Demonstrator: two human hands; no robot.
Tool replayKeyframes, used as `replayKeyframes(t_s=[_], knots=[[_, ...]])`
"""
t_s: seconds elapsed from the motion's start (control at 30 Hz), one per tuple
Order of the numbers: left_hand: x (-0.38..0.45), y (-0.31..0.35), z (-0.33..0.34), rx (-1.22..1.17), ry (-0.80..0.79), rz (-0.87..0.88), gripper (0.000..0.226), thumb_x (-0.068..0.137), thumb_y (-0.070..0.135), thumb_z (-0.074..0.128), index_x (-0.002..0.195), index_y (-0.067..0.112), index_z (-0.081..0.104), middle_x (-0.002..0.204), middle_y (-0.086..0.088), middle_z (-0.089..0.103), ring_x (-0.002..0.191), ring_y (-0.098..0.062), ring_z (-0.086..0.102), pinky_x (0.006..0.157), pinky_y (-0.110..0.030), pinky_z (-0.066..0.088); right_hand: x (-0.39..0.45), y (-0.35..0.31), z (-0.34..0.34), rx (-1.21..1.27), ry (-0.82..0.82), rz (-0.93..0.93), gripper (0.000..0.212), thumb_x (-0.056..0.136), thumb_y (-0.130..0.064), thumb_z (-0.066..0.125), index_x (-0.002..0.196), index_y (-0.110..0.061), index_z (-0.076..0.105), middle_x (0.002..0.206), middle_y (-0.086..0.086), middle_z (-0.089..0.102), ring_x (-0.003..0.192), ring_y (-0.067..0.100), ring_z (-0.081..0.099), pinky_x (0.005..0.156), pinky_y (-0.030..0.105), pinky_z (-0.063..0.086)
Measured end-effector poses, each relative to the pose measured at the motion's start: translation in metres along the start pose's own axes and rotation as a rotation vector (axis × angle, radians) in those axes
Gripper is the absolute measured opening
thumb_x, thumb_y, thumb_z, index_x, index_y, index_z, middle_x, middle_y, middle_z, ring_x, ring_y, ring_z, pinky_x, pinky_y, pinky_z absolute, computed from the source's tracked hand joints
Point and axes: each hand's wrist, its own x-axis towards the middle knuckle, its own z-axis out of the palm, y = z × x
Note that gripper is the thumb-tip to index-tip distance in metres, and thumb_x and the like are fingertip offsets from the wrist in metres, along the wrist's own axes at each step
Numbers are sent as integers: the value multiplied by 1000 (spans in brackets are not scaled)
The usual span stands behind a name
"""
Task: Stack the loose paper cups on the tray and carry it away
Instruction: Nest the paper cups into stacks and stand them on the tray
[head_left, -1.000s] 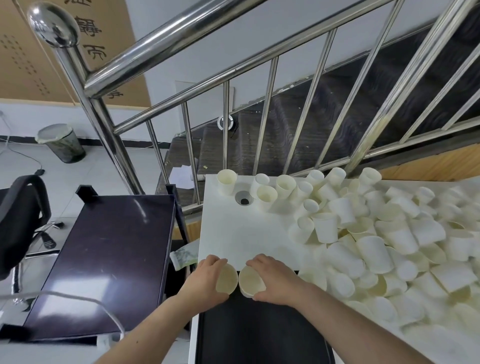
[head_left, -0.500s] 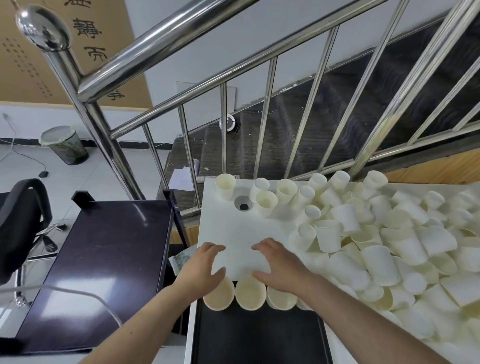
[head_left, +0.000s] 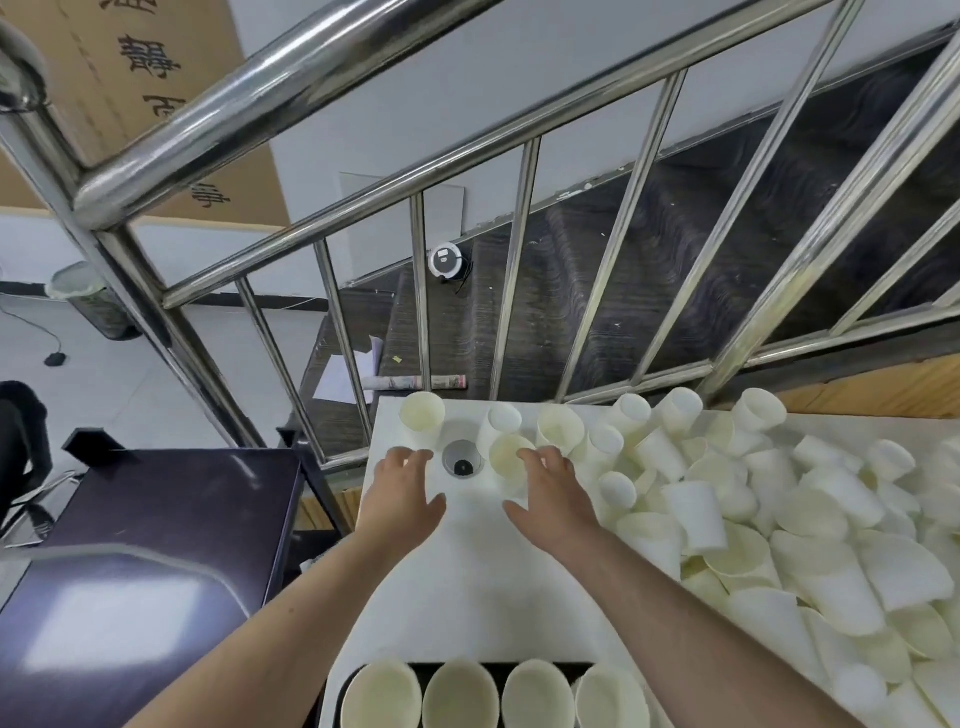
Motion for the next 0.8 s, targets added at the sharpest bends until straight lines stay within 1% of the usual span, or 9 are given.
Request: replayKeyframes(t_s=[0.13,0.23,0.43,0.53,0.6,0.7,0.77,0.8], knots=[[30,7,1,131,-48,-34,69,89,34,57,146,20,22,151,-10,19,139,-28,19,103,-40,40,24,-1,2,-16,3,15,69,89,-39,62,144,-18,26,143,6,26,131,25,28,91,36,47],[50,11,3,181,-57,-57,74,89,32,57,148,19,15,155,-13,9,143,-31,9,102,-41,41,40,1,5,-12,9,17,75,88,-40,65,146,-17,23,143,6,27,131,26,28,92,36,49],[81,14,7,220,-24,-91,77,89,24,57,149,26,8,157,-11,-8,145,-33,-3,99,-39,42,56,4,11,12,-17,-7,89,86,-38,68,150,-16,11,144,7,28,130,27,31,95,36,48],[94,11,10,231,-7,-114,79,89,22,55,150,32,5,157,-8,-14,145,-34,-6,101,-41,41,58,6,14,26,-28,-7,89,87,-34,67,151,-15,8,143,7,32,128,26,36,94,34,47],[99,8,11,229,-13,-130,81,90,23,54,150,35,0,157,-7,-16,145,-35,-6,100,-43,42,55,5,14,28,-33,-11,87,87,-31,66,151,-15,9,140,6,34,126,26,38,91,33,47],[105,7,13,230,-51,-135,82,93,30,53,149,36,-6,157,-3,-17,145,-35,-7,101,-46,41,48,5,13,39,-34,-16,85,86,-27,63,150,-17,9,137,6,35,123,25,40,89,33,47],[108,7,15,210,-73,-126,78,94,32,51,150,35,-4,159,-1,-9,145,-33,-4,103,-48,38,43,5,11,58,-34,-24,85,84,-24,62,150,-18,9,136,5,34,123,25,39,90,33,47],[109,8,16,192,-71,-117,76,95,30,50,150,34,-2,158,-2,-2,144,-33,1,103,-48,38,40,7,9,64,-35,-29,85,84,-24,62,151,-19,9,137,5,34,124,25,39,90,34,47]])
